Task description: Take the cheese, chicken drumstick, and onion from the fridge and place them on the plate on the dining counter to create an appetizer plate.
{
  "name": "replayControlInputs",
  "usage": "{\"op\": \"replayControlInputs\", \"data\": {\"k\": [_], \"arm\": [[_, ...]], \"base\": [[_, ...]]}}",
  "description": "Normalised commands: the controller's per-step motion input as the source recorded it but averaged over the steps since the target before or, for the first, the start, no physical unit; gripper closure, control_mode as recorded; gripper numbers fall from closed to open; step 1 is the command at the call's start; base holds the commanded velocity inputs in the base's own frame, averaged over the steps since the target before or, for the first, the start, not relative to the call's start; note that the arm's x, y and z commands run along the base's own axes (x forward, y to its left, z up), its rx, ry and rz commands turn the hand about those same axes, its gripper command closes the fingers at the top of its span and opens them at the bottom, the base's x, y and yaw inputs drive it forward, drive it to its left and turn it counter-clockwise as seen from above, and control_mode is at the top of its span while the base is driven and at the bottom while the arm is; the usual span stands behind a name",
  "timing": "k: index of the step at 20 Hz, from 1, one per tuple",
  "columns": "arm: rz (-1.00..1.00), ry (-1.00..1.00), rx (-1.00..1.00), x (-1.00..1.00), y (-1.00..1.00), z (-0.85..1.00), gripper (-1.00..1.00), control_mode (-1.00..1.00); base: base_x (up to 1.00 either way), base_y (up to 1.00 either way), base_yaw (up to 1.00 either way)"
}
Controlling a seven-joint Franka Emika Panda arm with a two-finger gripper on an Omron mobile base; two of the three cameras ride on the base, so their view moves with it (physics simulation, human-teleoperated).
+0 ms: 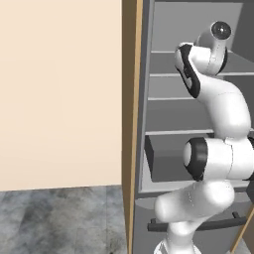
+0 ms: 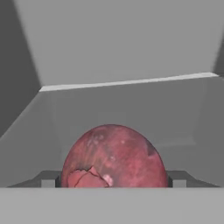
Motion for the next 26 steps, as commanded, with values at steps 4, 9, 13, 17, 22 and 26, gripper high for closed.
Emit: {"op": "replayControlInputs", "data": {"k": [4, 9, 13, 17, 22, 26], "arm": [[-0.12, -0.21, 0.0, -1.0, 0.23, 0.27, 1.0, -1.0], [-0.12, -0.04, 0.01, -1.0, 0.29, 0.16, 1.0, -1.0], [-0.07, 0.06, 0.07, -1.0, 0.26, 0.05, 1.0, -1.0], [-0.01, 0.22, 0.1, -1.0, 0.16, 0.08, 1.0, -1.0], [0.0, 0.32, 0.13, -0.75, 0.11, 0.0, 1.0, -1.0], [0.0, 0.41, 0.14, -0.19, 0.19, -0.18, 1.0, -1.0]], "base": [[0.0, 0.0, 0.0], [0.0, 0.0, 0.0], [0.0, 0.0, 0.0], [0.0, 0.0, 0.0], [0.0, 0.0, 0.0], [0.0, 0.0, 0.0]]}}
